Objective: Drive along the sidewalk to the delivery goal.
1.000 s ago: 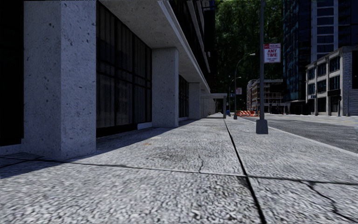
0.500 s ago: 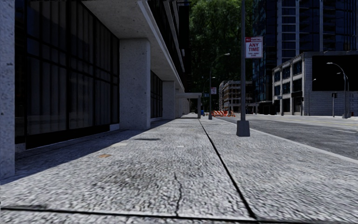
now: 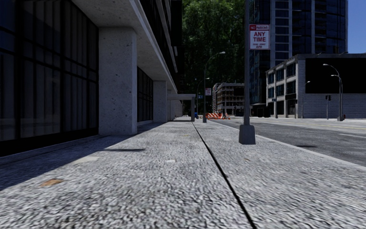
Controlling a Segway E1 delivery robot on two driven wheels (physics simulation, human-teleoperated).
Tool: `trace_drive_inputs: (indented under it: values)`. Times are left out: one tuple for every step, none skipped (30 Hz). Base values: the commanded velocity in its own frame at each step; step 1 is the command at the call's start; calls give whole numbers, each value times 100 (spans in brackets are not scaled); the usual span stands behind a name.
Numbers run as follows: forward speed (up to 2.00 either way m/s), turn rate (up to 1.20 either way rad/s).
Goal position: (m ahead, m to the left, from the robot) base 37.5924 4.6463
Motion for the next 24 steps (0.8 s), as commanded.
trace_drive_inputs:
  values:
    - [200,0]
    - [200,0]
    - [200,0]
    - [200,0]
    - [200,0]
    - [200,0]
    - [200,0]
    - [200,0]
    - [200,0]
    - [200,0]
    - [200,0]
    - [200,0]
    - [200,0]
    - [200,0]
    - [200,0]
    - [200,0]
    - [200,0]
    - [200,0]
    - [200,0]
    - [200,0]
    - [200,0]
    - [200,0]
    - [200,0]
    - [200,0]
